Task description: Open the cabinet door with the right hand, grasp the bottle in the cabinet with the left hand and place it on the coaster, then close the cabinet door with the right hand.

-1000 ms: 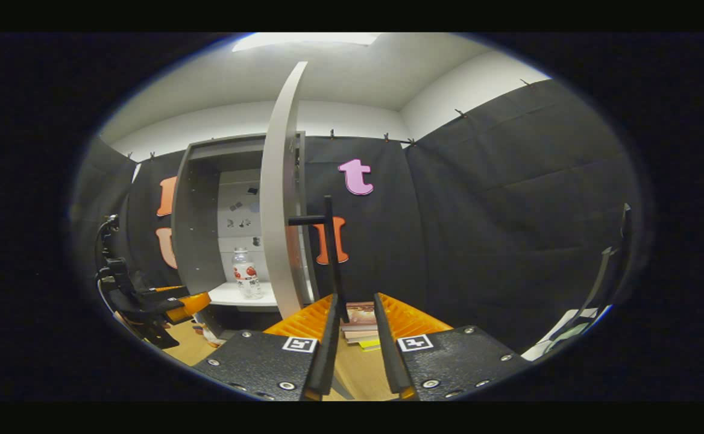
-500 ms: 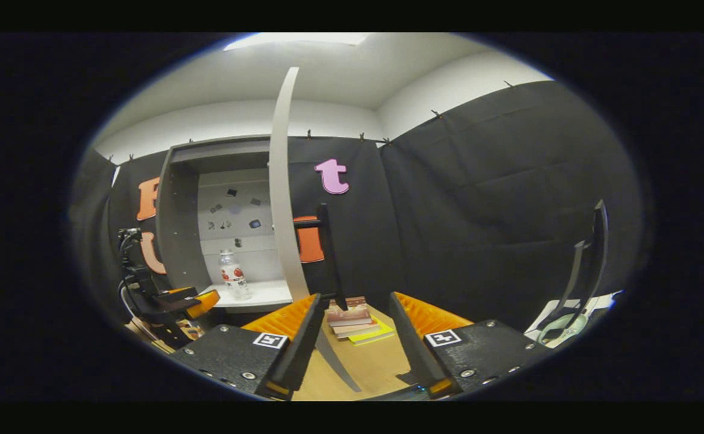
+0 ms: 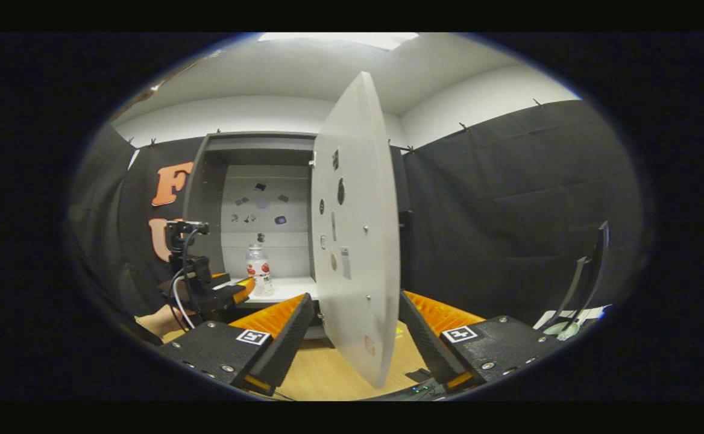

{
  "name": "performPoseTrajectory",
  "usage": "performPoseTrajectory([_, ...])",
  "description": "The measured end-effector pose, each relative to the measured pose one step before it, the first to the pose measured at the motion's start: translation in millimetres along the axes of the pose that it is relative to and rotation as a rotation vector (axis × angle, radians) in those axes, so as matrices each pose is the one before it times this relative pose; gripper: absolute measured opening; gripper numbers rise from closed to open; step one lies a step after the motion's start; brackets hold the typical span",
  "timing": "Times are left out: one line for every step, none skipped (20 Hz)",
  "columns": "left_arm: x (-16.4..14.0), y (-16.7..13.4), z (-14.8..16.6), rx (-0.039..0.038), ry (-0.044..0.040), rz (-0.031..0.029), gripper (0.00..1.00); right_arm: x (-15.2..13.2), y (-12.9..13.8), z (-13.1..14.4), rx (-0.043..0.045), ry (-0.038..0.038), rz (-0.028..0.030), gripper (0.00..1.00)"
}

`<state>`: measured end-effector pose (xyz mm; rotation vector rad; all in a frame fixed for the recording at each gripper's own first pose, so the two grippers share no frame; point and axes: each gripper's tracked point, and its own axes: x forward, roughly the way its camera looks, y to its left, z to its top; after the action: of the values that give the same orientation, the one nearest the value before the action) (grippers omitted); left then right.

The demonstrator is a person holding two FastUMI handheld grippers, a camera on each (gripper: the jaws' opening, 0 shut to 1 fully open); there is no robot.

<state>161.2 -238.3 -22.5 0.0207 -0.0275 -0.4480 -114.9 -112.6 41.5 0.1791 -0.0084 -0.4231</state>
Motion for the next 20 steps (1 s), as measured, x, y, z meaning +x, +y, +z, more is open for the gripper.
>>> performPoseTrajectory([6.71,2.17,-0.39,0.00197,-0.00138,-0.00581,0.94,1.19,13.42,-1.93,0.00271,-0.0028,0.0192,0.88])
performPoseTrajectory([7.3,2.42,0.09,-0.00051,-0.00231,-0.00263,0.94,1.67,11.01,-3.58,-0.00313,0.00396,0.01512,0.88])
performPoseTrajectory([7.99,0.75,-0.83,-0.00323,-0.00076,-0.00864,0.94,4.43,9.92,-4.93,-0.01918,0.00859,0.00845,0.84])
performPoseTrajectory([6.57,0.41,-1.5,-0.00335,0.0031,-0.00818,0.94,3.96,7.6,-7.14,-0.02933,0.01227,-0.0018,0.84])
performPoseTrajectory([6.25,-1.04,-2.74,-0.00033,0.00865,-0.01069,0.94,5.57,6.67,-4.93,-0.03062,0.01073,-0.00247,0.89])
performPoseTrajectory([7.87,0.8,-3.96,-0.00007,0.00523,-0.00629,0.94,1.53,7.83,-2.85,-0.02137,0.0026,0.0062,0.89])
performPoseTrajectory([6.39,-1.42,-2.86,-0.00068,0.00577,-0.00869,0.94,0.67,9.7,-2.31,-0.01239,0.00644,0.01453,0.9])
performPoseTrajectory([5.68,0.13,-2.86,-0.00024,0.00433,-0.00493,0.94,2.6,8.0,-2.94,-0.0005,0.00938,0.0106,0.94])
performPoseTrajectory([6.44,0.38,-2.35,-0.00083,0.00278,-0.00214,0.94,6.15,8.37,-3.6,0.00415,0.00817,0.00738,0.9])
performPoseTrajectory([5.2,0.74,-1.98,-0.00269,0.0041,-0.00194,0.94,6.3,5.57,-3.18,0.00974,0.00522,0.00563,0.92])
performPoseTrajectory([5.92,-0.39,-2.39,-0.00483,0.00343,-0.00421,0.94,9.06,6.06,-1.87,0.0178,0.00055,0.00525,0.93])
performPoseTrajectory([3.81,0.04,-1.31,-0.00612,0.00193,-0.00466,0.94,5.94,4.71,-1.08,0.02524,0.00092,0.00706,0.93])
performPoseTrajectory([5.96,0.31,-2.46,-0.00365,0.00552,-0.00328,0.94,8.85,4.37,-3.31,0.02746,0.00352,0.0089,0.93])
performPoseTrajectory([3.63,1.46,-2.79,0.00094,0.00705,-0.00086,0.94,5.8,1.45,-3.0,0.0271,0.00445,0.00308,0.93])
performPoseTrajectory([3.75,1.06,-1.5,0.00141,0.00003,0.00101,0.94,5.83,0.08,-2.06,0.02426,0.00462,-0.00004,0.93])
performPoseTrajectory([2.9,0.91,-1.02,0.00178,0.00063,0.0007,0.94,3.34,-0.1,-2.24,0.01771,0.00228,-0.00275,0.93])
performPoseTrajectory([3.15,0.15,-1.77,0.00083,0.00107,0.00005,0.94,2.36,-1.64,-2.08,0.00935,0.00219,-0.00809,0.93])
performPoseTrajectory([2.35,-0.03,-2.28,0.00009,0.0041,-0.00058,0.94,2.63,-2.51,-1.47,-0.00178,0.00049,-0.01519,0.93])
performPoseTrajectory([1.78,-0.6,-2.56,-0.00074,0.00522,-0.00384,0.94,2.23,-2.1,-2.16,-0.01184,0.00082,-0.012,0.93])
performPoseTrajectory([2.08,-0.95,-0.58,-0.00104,0.00375,-0.00624,0.94,0.36,-0.68,-1.56,-0.01657,0.00172,-0.00872,0.93])
